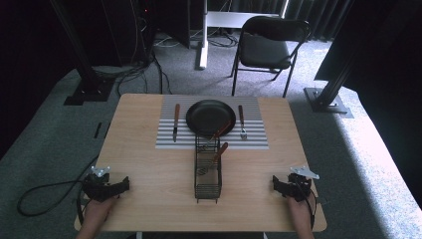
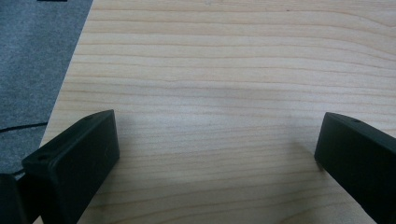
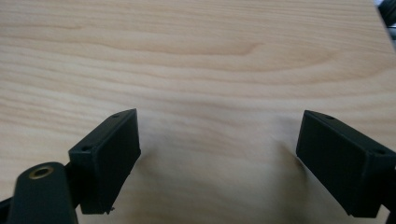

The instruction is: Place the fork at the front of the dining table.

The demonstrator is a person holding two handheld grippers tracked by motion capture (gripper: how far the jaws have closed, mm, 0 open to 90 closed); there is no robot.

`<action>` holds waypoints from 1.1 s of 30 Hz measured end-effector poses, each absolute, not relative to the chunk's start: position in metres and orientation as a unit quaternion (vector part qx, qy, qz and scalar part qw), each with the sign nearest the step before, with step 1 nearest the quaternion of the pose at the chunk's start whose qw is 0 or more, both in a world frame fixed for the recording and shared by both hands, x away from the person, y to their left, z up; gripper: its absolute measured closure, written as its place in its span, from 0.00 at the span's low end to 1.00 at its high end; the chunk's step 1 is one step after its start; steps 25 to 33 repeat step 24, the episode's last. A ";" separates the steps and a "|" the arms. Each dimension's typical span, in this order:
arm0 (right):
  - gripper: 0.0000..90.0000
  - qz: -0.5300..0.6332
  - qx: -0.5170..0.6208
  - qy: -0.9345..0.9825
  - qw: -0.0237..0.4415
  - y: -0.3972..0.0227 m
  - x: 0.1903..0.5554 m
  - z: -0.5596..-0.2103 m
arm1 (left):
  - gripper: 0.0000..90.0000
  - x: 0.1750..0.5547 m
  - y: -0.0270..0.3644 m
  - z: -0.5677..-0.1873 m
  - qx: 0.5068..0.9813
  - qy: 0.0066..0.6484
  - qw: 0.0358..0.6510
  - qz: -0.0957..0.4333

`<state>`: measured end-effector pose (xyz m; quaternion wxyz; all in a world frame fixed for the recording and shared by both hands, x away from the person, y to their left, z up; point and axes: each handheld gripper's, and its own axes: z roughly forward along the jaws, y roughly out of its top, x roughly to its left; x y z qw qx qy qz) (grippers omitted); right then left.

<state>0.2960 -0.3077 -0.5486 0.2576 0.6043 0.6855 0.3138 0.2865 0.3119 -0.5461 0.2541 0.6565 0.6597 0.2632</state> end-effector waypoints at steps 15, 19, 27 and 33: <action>0.14 0.282 0.651 0.650 0.272 -0.334 0.272 -0.550 | 0.00 0.287 0.312 -0.546 0.656 0.660 0.254 0.263; 0.14 0.280 0.656 0.645 0.275 -0.335 0.272 -0.550 | 0.00 0.286 0.312 -0.546 0.657 0.660 0.254 0.263; 0.14 0.280 0.656 0.645 0.275 -0.335 0.272 -0.550 | 0.00 0.287 0.312 -0.546 0.656 0.660 0.254 0.263; 0.14 0.280 0.656 0.645 0.275 -0.335 0.272 -0.550 | 0.00 0.287 0.312 -0.546 0.656 0.660 0.254 0.263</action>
